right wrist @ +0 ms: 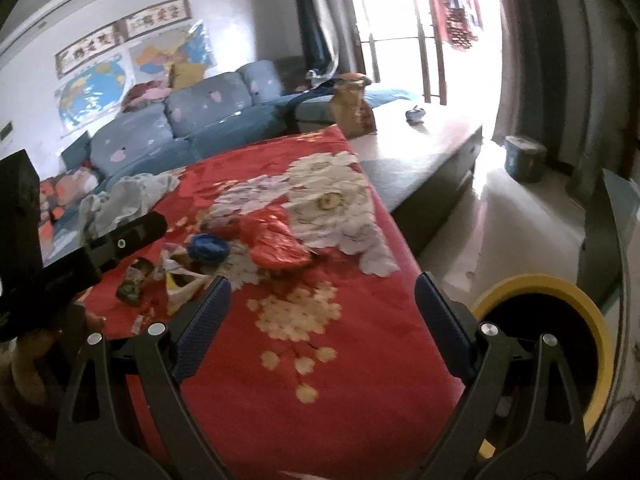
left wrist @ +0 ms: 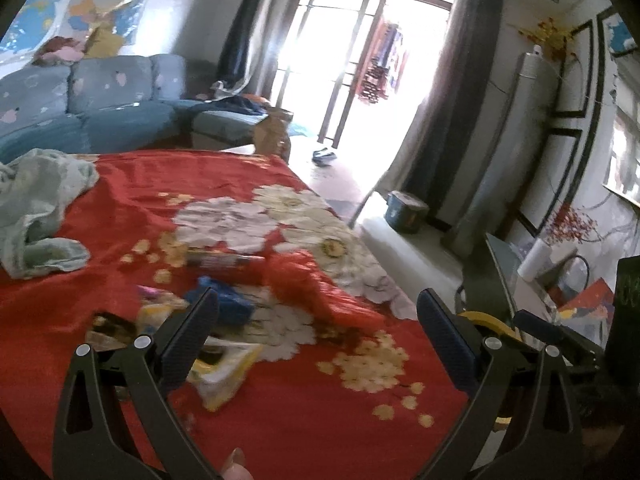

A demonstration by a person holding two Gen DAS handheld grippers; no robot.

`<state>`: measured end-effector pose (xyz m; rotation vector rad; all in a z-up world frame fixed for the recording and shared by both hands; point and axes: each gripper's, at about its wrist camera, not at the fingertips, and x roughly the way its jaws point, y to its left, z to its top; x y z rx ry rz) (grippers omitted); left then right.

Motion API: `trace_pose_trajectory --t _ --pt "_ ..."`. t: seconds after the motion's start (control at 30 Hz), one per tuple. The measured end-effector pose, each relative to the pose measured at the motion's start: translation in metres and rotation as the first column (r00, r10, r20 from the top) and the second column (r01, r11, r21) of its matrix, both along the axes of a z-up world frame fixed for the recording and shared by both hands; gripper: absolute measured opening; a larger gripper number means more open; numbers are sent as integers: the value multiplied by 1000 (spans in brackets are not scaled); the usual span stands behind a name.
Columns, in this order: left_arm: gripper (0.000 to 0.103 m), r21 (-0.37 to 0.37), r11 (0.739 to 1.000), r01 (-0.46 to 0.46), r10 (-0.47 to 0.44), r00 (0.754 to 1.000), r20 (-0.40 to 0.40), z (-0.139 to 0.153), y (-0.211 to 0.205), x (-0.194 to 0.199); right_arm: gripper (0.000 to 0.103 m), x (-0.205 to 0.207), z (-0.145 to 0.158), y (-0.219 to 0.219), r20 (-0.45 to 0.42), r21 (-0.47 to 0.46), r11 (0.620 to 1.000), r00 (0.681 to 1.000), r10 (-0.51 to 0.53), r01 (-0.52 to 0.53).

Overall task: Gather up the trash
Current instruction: 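Move both grippers back over the trash on the bed, then grasp the green snack bag with the left gripper while the right grasps the red plastic bag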

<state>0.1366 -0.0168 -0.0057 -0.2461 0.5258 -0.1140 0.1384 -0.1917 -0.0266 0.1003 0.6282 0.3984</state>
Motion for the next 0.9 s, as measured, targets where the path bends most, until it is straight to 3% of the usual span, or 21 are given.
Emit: trace_pose_trajectory --t 0.4,0.9 --pt "96 4 992 -127 127 992 -30 -8 65 -12 85 30 -16 63 -44 -53 993 993 107 -110" --pt "96 -8 977 -212 210 969 -130 -42 129 -22 85 84 -40 105 -99 -160 983 992 79 -94"
